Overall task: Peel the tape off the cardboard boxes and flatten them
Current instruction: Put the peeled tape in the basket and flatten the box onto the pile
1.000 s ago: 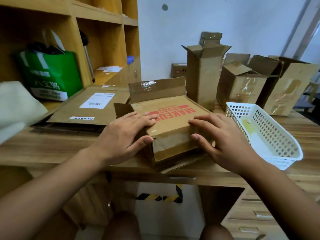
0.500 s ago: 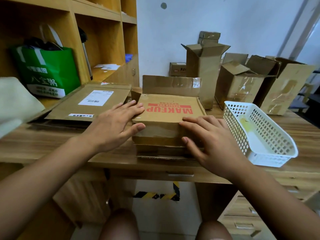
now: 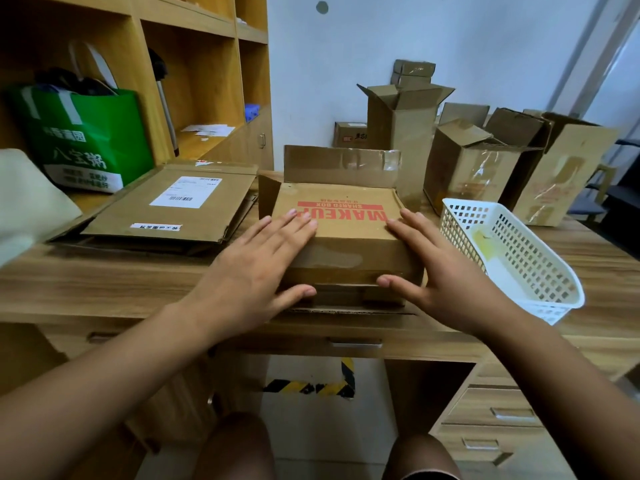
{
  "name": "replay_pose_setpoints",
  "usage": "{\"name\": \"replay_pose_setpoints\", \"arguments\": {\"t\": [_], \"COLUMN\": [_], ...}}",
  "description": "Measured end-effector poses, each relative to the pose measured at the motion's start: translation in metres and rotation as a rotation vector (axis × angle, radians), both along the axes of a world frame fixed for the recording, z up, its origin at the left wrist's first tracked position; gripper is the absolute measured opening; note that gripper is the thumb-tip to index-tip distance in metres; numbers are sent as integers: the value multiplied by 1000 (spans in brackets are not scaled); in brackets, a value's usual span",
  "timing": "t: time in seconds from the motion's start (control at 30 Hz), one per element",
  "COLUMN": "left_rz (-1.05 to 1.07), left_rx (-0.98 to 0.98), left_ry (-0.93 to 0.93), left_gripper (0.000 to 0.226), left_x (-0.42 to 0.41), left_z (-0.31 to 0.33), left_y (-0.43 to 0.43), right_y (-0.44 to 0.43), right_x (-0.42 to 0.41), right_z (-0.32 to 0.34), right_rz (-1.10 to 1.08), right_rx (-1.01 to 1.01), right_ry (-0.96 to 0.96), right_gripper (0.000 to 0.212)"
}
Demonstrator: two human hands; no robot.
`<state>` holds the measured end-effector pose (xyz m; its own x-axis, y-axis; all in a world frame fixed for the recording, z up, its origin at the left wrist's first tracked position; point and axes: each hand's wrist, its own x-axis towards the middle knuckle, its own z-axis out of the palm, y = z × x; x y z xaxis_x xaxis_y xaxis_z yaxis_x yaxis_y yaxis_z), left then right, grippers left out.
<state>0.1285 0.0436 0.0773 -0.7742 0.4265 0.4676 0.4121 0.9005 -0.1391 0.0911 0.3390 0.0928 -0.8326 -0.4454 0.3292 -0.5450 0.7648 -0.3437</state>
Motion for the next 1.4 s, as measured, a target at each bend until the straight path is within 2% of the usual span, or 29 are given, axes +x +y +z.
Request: {"name": "replay_pose_setpoints", "arguments": {"t": [0.23, 0.43, 0.53, 0.83, 1.1, 1.3, 1.4], "left_rz": [65, 76, 74, 9, -76, -117, -97], "left_rx": [-23, 1, 1, -4, 1, 148, 159], "left_ry": [21, 50, 55, -11, -101, -198, -234], "left_gripper": [88, 89, 89, 88, 77, 70, 72], "left_x": [2, 3, 3, 6, 5, 4, 2], "left_z": [-10, -10, -9, 1, 11, 28, 34], "left_y": [11, 6, 2, -8, -11, -12, -10], "right_y": [0, -3, -4, 9, 23, 24, 22], "right_x": [-2, -4, -3, -5, 0, -3, -1], "right_z": [-10, -13, -16, -20, -4, 5, -1], "right_rz": [19, 34, 32, 123, 165, 138, 128], "right_rx": [9, 93, 102, -55, -100, -175, -241], "right_ry": [48, 70, 101, 80, -28, -98, -66], "right_gripper": [101, 110, 105, 86, 85, 71, 80]}}
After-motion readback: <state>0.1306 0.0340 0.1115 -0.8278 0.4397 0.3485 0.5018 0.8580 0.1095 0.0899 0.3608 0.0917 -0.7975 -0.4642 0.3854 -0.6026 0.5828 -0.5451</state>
